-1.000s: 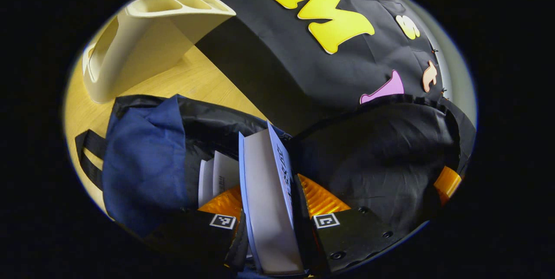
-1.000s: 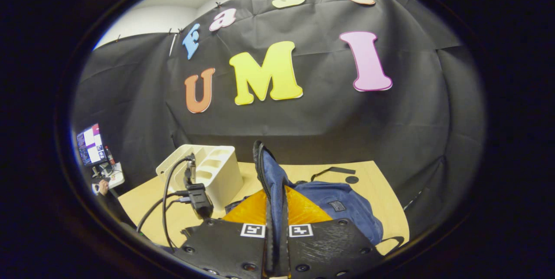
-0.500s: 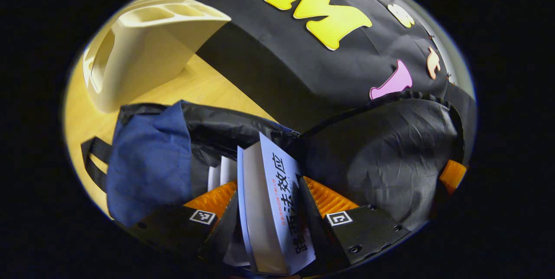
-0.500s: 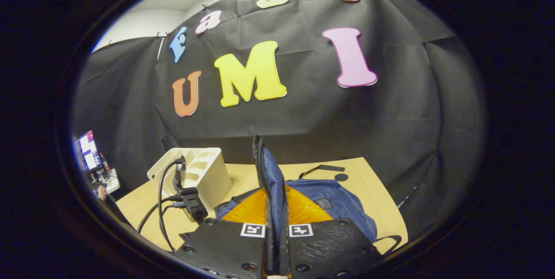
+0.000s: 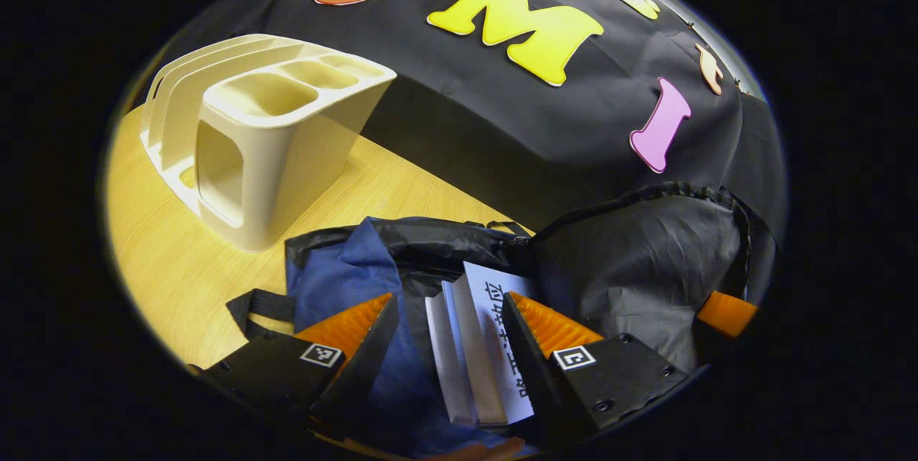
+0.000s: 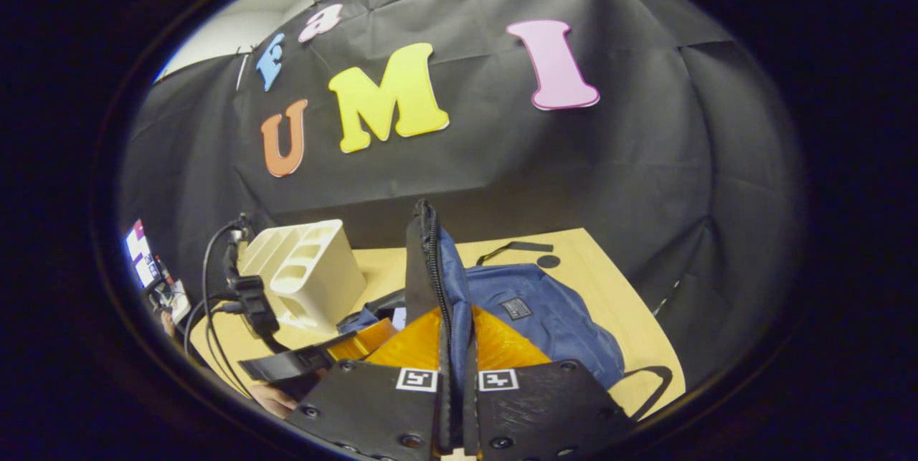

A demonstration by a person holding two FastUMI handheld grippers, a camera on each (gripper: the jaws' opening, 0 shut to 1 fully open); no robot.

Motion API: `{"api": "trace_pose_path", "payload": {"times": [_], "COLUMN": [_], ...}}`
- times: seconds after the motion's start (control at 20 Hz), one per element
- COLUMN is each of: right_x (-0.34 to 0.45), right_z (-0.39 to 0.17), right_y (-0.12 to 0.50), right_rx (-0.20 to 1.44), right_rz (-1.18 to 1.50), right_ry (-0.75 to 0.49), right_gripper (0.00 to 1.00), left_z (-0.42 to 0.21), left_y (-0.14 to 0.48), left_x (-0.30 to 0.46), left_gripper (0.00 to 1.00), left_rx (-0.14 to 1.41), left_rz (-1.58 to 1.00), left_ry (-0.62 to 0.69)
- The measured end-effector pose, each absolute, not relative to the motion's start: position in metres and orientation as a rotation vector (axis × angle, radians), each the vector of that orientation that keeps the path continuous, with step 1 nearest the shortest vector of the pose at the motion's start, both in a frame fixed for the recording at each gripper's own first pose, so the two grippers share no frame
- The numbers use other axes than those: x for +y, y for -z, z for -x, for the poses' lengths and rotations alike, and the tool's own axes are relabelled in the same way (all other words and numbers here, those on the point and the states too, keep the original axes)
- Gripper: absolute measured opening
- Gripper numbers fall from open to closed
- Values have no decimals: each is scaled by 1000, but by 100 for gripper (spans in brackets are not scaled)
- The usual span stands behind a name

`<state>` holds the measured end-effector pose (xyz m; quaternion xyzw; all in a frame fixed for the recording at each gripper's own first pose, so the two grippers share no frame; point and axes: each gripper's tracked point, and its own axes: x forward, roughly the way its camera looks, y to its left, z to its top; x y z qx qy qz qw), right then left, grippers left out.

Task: Open the schoolbag, grab two books from the bookshelf and put them into the schoolbag.

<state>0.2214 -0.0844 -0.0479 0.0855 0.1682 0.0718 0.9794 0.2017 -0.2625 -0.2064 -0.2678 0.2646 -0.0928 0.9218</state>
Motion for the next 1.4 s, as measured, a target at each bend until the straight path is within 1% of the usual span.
{"api": "trace_pose_path", "payload": {"times": [0.15,0.25,0.3,0.35,0.5,0.6,0.8,1.1,1.35,1.4], "right_x": [-87,-89,-90,-88,-88,-87,-84,-82,-74,-75], "right_z": [-216,-210,-206,-203,-192,-183,-162,-129,-90,-83], "right_y": [57,62,66,69,79,85,85,80,64,61], "right_rx": [340,337,338,338,344,350,332,279,211,193], "right_rz": [-151,-137,-135,-131,-125,-127,-131,-142,-107,-96], "right_ry": [-100,-62,-46,-38,-6,11,26,46,30,36], "right_gripper": [8,18,18,28,32,32,46,48,48,47], "left_z": [-187,-176,-171,-166,-154,-141,-121,-81,-43,-36], "left_y": [203,203,202,201,199,196,175,158,121,113], "left_x": [-228,-206,-194,-182,-153,-138,-111,-100,-96,-95], "left_gripper": [91,91,91,91,91,91,91,92,91,92], "left_rx": [519,505,496,487,467,457,392,369,278,261], "left_rz": [511,485,468,449,386,332,252,234,144,133], "left_ry": [153,130,122,109,70,60,38,57,72,73]}}
